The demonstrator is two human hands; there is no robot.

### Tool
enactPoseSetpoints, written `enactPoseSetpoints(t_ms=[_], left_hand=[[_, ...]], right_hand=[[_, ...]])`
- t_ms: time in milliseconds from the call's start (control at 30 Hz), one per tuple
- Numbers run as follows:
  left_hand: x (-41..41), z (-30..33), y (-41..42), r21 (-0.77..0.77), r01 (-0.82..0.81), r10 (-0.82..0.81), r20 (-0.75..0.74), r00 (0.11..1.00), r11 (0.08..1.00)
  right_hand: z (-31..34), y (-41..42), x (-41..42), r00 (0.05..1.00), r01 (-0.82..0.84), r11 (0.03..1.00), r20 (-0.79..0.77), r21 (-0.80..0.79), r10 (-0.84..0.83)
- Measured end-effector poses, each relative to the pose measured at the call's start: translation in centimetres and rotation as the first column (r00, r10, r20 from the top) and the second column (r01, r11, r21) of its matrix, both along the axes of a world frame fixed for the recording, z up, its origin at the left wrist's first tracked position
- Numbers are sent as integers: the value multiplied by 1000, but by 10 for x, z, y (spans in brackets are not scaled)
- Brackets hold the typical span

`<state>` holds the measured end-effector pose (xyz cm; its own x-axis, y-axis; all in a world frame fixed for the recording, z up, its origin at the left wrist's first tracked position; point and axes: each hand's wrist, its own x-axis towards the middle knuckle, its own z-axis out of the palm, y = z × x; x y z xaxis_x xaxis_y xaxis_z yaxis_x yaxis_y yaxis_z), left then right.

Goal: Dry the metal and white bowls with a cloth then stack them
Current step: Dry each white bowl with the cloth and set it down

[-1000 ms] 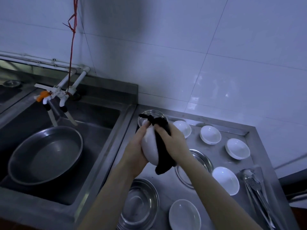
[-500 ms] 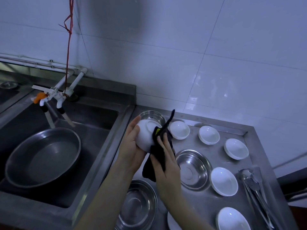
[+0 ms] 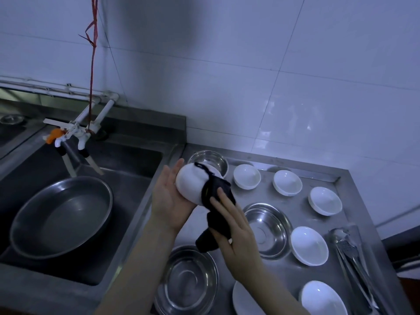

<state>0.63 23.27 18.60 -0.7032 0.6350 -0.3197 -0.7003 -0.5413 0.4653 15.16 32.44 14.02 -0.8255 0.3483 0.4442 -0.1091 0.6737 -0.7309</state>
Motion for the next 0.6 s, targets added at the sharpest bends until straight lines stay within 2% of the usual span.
enactPoseSetpoints(t_ms=[67, 133, 200, 267, 333, 400, 500, 600], left_hand=[[2, -1, 0, -5, -6, 6, -13, 1000, 1000], [5, 0, 1, 8, -9, 10, -24, 1000, 1000], [9, 0, 3, 12, -14, 14, -31, 999, 1000], [10, -2, 3, -8, -3, 2, -37, 999, 1000], [13, -6, 0, -103, 39, -46, -71, 996, 994], [17, -8, -3, -176, 128, -145, -88, 985, 976], [16, -20, -4, -143, 123, -136, -85, 987, 982], [7, -30, -4, -49, 31, -34, -52, 998, 998]], right_hand=[[8, -2, -8, 996, 70, 958, -28, -278, -81], [15, -5, -14, 988, 118, 890, -42, -440, -152], [13, -10, -14, 989, 120, 924, -35, -362, -142], [6, -16, -12, 997, 76, 989, -22, -125, -80], [2, -18, -16, 998, 56, 997, -8, 60, -56], [9, -18, -30, 997, 67, 987, 29, 143, -72], [23, -12, -49, 984, 97, 989, 140, 114, -112], [22, -4, -53, 967, 165, 975, 221, -150, -129]])
